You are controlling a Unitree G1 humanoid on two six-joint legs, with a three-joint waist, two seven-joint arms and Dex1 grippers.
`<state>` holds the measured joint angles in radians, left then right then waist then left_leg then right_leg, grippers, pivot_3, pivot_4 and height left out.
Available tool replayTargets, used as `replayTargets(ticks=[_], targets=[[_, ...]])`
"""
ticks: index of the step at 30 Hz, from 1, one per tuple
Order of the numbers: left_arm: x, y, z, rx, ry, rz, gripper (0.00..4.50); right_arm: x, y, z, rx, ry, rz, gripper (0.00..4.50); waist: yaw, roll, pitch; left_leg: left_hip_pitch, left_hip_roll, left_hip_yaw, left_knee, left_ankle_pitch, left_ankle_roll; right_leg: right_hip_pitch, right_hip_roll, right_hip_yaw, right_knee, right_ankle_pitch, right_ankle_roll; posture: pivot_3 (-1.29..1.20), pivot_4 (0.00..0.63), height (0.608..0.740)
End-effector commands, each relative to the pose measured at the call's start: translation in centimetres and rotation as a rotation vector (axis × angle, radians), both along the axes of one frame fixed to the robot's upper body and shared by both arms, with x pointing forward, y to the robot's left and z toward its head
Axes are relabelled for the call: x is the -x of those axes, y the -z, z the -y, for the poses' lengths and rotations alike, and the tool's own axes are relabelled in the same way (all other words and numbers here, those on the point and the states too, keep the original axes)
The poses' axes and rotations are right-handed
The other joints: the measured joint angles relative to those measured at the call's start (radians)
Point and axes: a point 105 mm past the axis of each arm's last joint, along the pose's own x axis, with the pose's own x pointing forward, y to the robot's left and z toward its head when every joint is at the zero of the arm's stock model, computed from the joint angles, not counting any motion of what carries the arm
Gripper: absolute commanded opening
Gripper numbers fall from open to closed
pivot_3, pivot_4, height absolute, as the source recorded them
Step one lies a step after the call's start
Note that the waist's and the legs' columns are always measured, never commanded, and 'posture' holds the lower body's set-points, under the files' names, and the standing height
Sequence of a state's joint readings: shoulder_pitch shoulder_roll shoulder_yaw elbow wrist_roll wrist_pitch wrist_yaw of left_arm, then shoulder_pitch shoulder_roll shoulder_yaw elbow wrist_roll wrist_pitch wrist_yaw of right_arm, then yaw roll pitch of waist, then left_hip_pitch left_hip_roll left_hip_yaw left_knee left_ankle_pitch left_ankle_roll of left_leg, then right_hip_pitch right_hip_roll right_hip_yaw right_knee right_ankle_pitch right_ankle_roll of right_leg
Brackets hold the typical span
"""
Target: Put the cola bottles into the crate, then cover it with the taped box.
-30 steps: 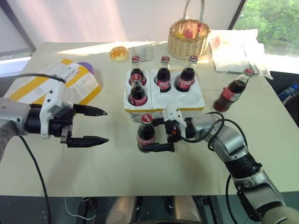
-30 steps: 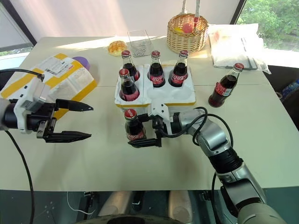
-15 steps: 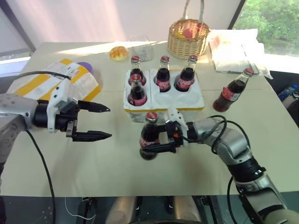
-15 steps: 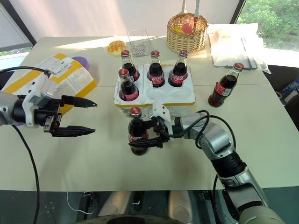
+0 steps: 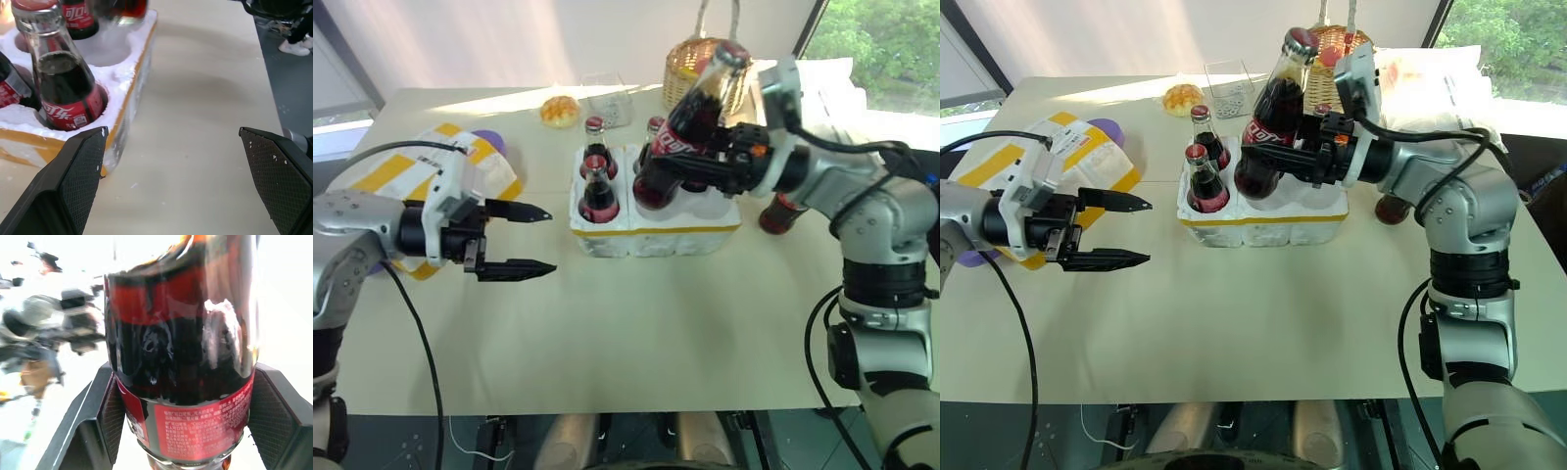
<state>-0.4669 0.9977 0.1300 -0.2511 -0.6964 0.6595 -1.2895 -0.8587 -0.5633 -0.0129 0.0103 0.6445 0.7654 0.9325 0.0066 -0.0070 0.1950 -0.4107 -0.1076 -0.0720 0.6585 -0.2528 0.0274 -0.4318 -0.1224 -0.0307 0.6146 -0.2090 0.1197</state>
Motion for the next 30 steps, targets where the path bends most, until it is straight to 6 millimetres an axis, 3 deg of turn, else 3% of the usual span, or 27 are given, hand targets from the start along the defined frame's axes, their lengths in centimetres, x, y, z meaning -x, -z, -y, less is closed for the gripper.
replayTargets(ticks=[1,12,14,16,21,27,30], targets=[[-0.1,-0.8,0.2,0.006,0.000,0.049,4.50,-0.8,0.1,-0.5,0.036,0.011,0.066,2.76,-0.002,0.000,0.000,0.000,0.000,0.000,0.000,0.000,0.000,0.000,0.000,0.000,0.000,0.000,0.000,0.00,0.150,0.740],[0.1,-1.1,0.6,0.023,-0.012,0.065,4.50,-3.0,7.9,-1.8,0.200,0.093,-0.027,2.76,-0.020,0.000,0.000,-0.002,0.000,0.001,-0.001,0.003,-0.005,-0.004,0.000,0.001,0.001,0.000,0.000,0.00,0.150,0.740],[0.1,-1.1,0.7,0.024,-0.009,0.066,4.50,-3.3,8.5,-1.6,0.201,0.122,-0.056,3.81,-0.024,-0.002,-0.001,0.000,0.001,0.001,-0.001,0.003,-0.005,-0.002,0.001,0.001,0.002,0.000,0.000,0.00,0.150,0.740],[0.0,-1.2,0.8,0.026,-0.006,0.068,4.50,-3.3,8.5,-1.2,0.197,0.142,-0.057,4.45,-0.023,-0.002,-0.001,0.001,0.001,0.001,-0.002,0.002,-0.003,-0.001,0.001,0.001,0.002,0.001,-0.001,0.00,0.150,0.740],[-0.2,-1.3,1.0,0.032,0.001,0.070,4.50,-1.5,6.4,1.3,0.167,0.177,-0.034,4.45,-0.008,-0.002,-0.001,0.002,0.001,-0.001,-0.001,0.002,-0.003,0.000,0.002,0.001,0.002,0.001,-0.002,0.00,0.150,0.740],[-0.7,-1.3,1.3,0.038,0.022,0.070,4.50,3.3,3.9,6.2,0.144,0.266,-0.046,4.45,0.008,-0.002,-0.001,0.001,0.001,-0.001,-0.001,0.001,-0.002,0.001,0.002,0.001,0.000,0.001,-0.002,0.00,0.150,0.740],[-1.1,-1.6,1.8,0.086,0.026,0.056,4.50,5.8,4.4,8.3,0.178,0.317,-0.077,4.45,0.009,-0.002,-0.001,0.001,0.001,-0.001,-0.002,0.001,-0.002,0.001,0.002,0.001,0.000,0.001,-0.002,0.00,0.150,0.740]])
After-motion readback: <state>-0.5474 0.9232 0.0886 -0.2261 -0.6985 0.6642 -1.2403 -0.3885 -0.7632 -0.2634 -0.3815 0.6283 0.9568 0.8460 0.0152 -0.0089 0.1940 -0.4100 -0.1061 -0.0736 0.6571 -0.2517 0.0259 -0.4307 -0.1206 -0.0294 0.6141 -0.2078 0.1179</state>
